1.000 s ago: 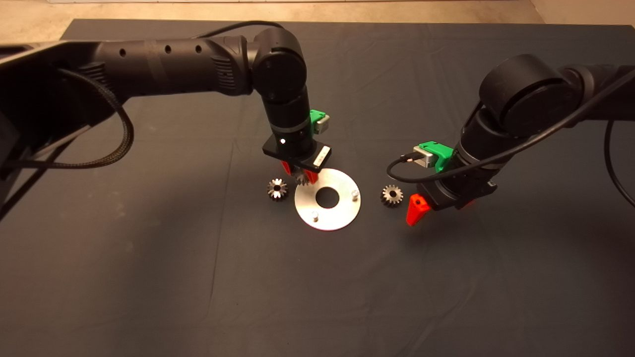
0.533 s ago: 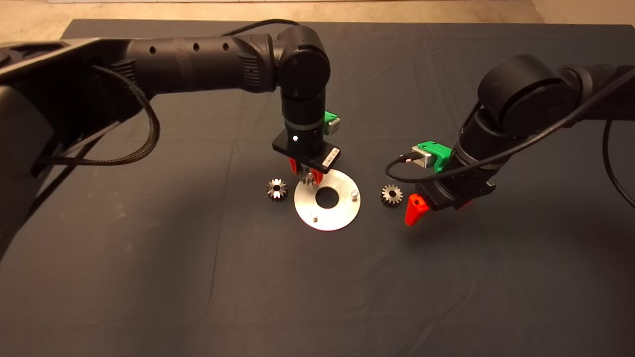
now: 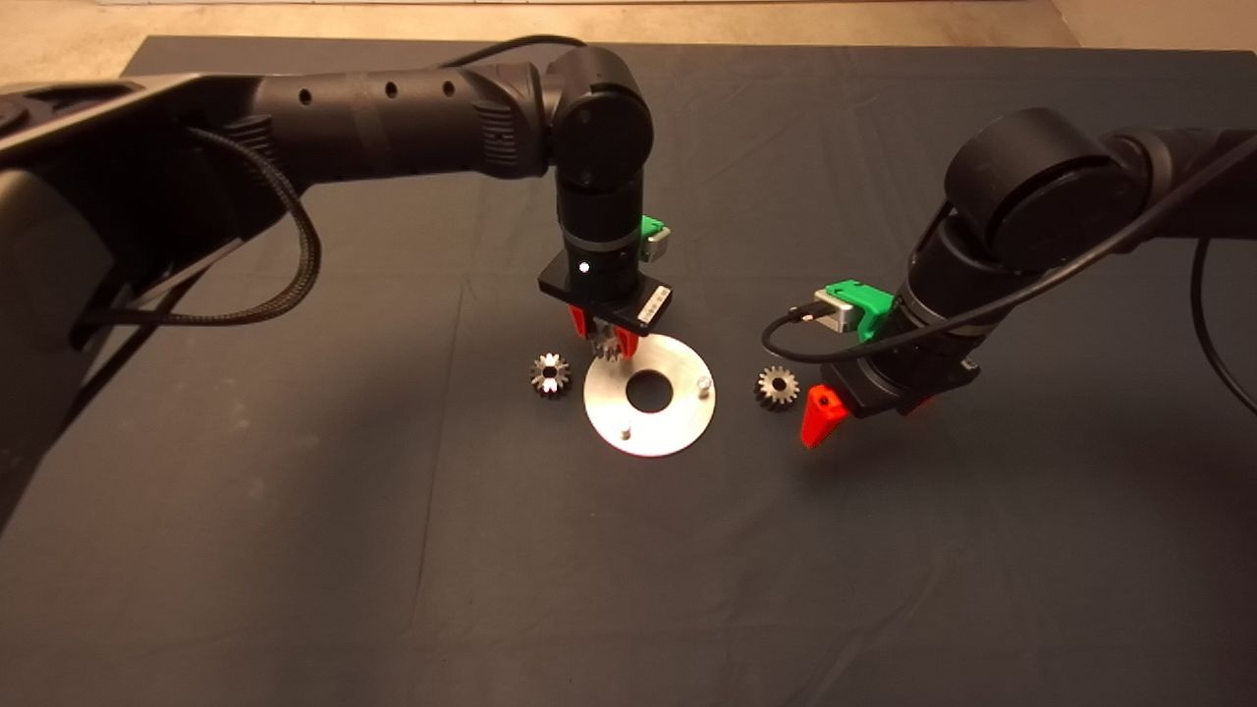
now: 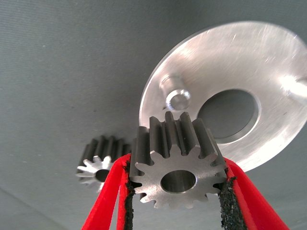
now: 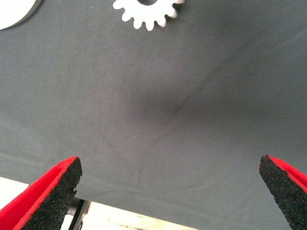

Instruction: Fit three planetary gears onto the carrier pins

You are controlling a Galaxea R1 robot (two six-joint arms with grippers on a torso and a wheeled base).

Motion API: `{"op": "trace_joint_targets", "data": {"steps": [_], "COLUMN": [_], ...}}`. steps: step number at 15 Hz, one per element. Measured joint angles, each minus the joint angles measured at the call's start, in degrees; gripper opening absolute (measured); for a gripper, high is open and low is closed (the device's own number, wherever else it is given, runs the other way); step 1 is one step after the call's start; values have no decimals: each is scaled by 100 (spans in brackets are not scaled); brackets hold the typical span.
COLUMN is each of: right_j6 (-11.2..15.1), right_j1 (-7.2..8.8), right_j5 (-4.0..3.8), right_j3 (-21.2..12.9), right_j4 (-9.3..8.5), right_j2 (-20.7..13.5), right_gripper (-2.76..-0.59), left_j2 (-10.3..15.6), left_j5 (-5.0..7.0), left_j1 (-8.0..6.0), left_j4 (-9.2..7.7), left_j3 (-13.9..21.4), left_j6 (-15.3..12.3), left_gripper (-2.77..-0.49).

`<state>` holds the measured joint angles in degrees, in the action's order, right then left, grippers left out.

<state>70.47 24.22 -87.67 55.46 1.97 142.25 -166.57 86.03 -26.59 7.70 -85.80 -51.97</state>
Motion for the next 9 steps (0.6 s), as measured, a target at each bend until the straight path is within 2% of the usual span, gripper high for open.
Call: {"op": "trace_joint_targets", "data": {"steps": [2, 4, 9], "right_j6": [0, 0, 0], "right_j1": [0, -16, -27], "right_j5": [-2, 0, -2], "right_j3": [0, 0, 0], "right_j4": [0, 0, 0], "right_j2": [-2, -2, -5], "right_gripper": [-60, -60, -60], "left_j2": [-33, -55, -68], "left_j5": [-62, -117, -116], "left_j1": [0, 0, 0], "left_j4": [-7, -11, -22], "left_j3": [-81, -276, -587], "left_j6": [-160, -174, -221], "left_gripper": [-233, -233, -233]}}
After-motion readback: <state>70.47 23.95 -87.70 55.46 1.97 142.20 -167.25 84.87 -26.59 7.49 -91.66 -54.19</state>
